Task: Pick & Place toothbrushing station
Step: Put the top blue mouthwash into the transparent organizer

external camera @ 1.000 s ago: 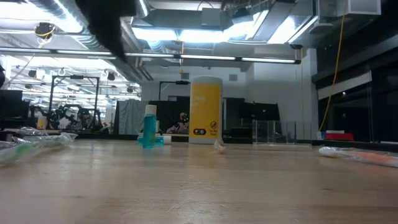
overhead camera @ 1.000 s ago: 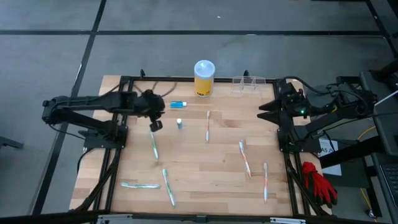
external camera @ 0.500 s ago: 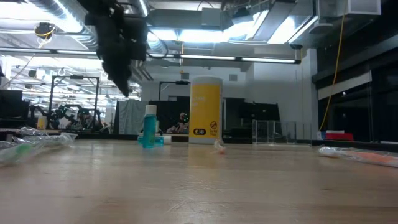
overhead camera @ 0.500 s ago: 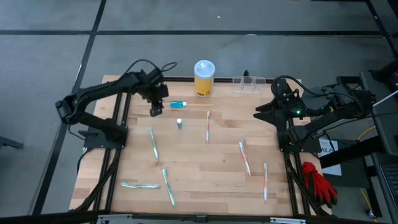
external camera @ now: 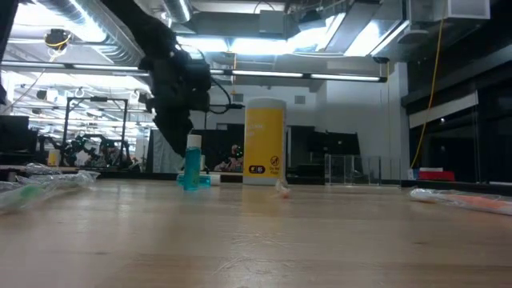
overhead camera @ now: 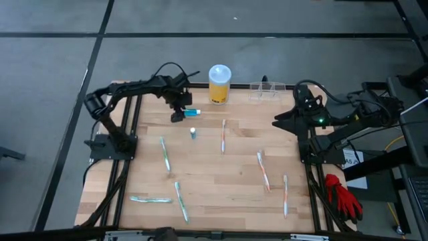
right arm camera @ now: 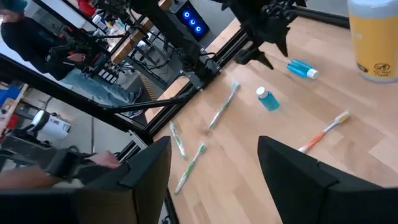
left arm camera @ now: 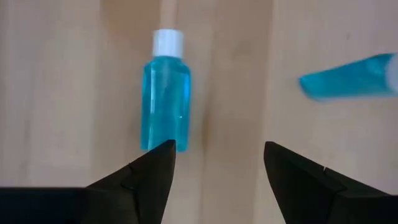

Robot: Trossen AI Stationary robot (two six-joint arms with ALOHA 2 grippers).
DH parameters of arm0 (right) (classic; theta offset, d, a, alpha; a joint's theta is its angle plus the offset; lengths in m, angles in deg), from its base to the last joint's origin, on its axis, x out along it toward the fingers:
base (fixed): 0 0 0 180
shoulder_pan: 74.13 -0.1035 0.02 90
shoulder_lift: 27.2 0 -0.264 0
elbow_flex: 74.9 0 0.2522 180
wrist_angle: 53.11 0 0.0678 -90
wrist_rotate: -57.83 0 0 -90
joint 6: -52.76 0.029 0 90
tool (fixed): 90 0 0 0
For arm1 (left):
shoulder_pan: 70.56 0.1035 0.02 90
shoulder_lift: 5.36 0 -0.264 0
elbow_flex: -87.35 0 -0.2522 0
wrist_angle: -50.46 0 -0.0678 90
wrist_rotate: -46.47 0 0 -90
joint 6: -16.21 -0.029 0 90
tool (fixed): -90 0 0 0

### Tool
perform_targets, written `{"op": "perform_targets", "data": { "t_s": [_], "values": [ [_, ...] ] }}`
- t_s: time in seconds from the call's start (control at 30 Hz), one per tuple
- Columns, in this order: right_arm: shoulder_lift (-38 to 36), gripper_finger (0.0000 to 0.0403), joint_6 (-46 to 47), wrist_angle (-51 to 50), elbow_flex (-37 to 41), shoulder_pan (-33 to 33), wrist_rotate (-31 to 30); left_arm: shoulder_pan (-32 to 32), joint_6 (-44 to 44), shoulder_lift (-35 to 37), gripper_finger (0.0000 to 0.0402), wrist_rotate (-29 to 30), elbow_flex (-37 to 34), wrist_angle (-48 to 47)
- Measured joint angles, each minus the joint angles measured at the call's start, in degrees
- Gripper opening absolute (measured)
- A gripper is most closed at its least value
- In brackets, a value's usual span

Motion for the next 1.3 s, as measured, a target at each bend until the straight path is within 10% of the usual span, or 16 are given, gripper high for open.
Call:
{"op": "perform_targets", "data": {
  "t_s": [0.93, 1.3],
  "values": [
    [1.6, 0.0242, 5.0, 2.8, 0.0, -3.1, -5.5, 2.1, -0.8, -12.1, 0.0235, 4.1, 0.2, 7.4],
    [2.6, 0.0242, 4.9, 5.7, 0.0, -4.5, -6.4, 3.0, 1.4, -12.4, 0.0129, 2.3, 0.2, 8.2]
  ]
}}
